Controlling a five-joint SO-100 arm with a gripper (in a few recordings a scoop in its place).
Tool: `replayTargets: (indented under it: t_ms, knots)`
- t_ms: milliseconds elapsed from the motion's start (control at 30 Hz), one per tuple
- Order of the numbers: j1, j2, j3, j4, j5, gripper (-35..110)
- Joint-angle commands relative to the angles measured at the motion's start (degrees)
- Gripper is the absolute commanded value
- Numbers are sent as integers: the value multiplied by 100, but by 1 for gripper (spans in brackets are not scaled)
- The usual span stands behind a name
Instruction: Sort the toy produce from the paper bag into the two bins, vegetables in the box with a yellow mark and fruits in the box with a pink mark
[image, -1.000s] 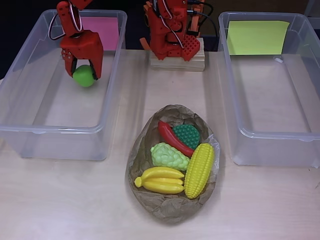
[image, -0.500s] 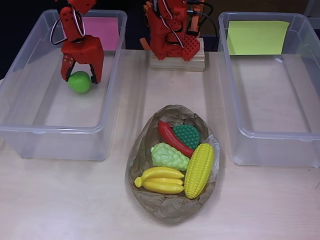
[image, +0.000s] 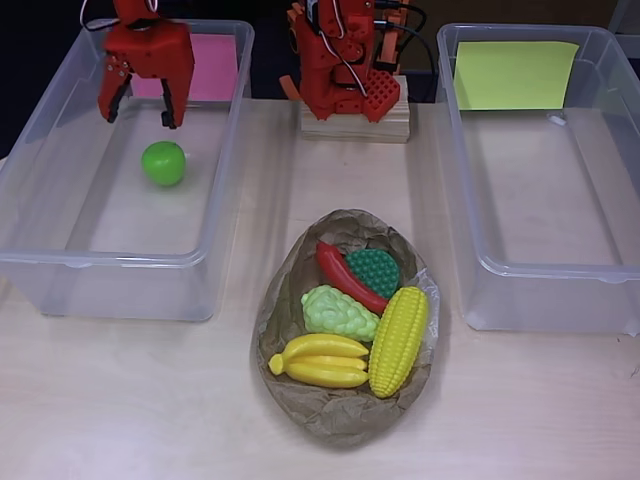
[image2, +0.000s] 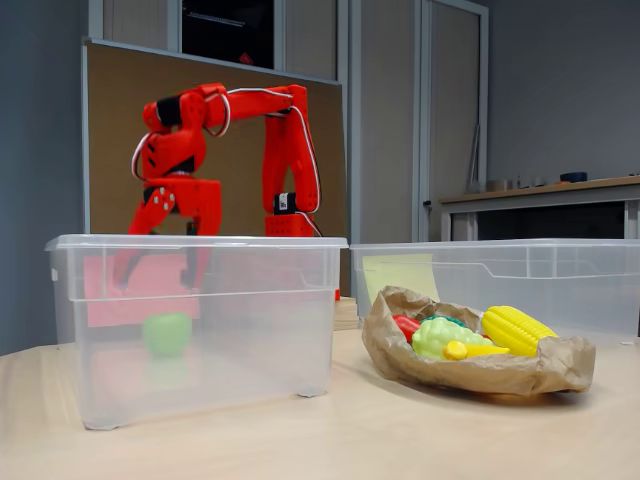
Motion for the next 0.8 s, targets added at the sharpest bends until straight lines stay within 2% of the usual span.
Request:
replayTargets:
  t_ms: [0,200,333,467,600,700,767]
  knots:
    - [-70,721,-527,492,-158,36]
    - [-1195,1433,-1239,1028,-26,36]
    - [-2716,1292,-1978,1415,510,36]
    - [-4368,861,-2558,1477,1582,36]
    - [-5722,457,-2443,773,3146,30]
    - [-6416,26,-1925,-729,3516,27]
    - [-6759,-334,-1907,-1195,3639,27]
